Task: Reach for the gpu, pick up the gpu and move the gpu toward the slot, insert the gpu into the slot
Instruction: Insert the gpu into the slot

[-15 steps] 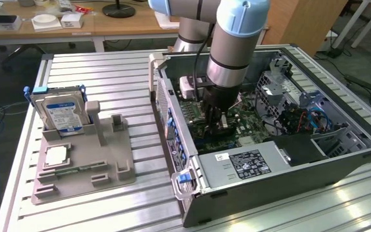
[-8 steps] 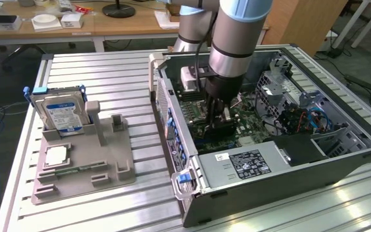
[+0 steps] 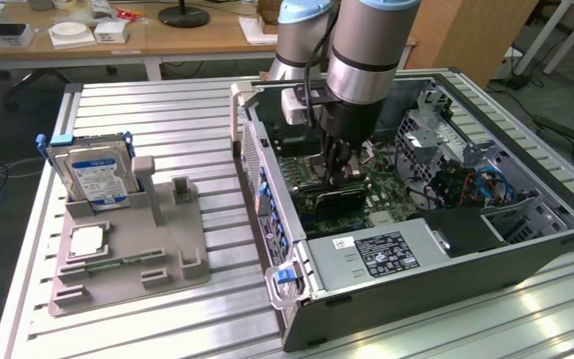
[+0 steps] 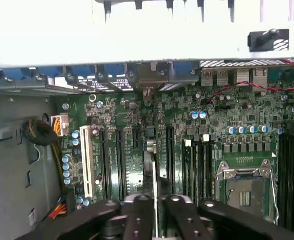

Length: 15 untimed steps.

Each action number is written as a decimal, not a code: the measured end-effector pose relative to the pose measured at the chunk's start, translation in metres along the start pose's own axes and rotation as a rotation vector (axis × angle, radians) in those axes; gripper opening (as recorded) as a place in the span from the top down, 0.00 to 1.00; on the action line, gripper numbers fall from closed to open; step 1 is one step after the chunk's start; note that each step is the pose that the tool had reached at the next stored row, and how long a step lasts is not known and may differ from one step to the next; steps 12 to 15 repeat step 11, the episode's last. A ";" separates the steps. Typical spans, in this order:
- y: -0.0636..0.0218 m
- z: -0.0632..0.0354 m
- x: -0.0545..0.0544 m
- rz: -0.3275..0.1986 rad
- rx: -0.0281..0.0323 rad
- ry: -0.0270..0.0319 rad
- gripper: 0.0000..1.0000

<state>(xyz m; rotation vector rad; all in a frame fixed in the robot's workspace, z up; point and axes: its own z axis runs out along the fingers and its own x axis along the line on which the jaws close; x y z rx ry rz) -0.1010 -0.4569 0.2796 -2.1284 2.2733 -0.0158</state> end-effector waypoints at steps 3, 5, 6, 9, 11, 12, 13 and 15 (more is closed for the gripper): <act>0.0000 -0.0001 0.000 0.000 -0.0001 0.0001 0.90; 0.0000 -0.0001 0.000 0.000 -0.0001 0.0001 0.90; 0.0000 -0.0001 0.000 0.000 -0.0001 0.0002 0.90; 0.0000 -0.0001 0.000 0.000 -0.0001 0.0001 0.90; 0.0000 -0.0001 0.000 0.000 -0.0001 0.0001 0.90; 0.0000 -0.0001 0.000 0.000 -0.0001 0.0001 0.90; 0.0000 -0.0001 0.000 0.000 -0.0001 0.0001 0.90; 0.0000 -0.0001 0.000 0.000 -0.0001 0.0001 0.90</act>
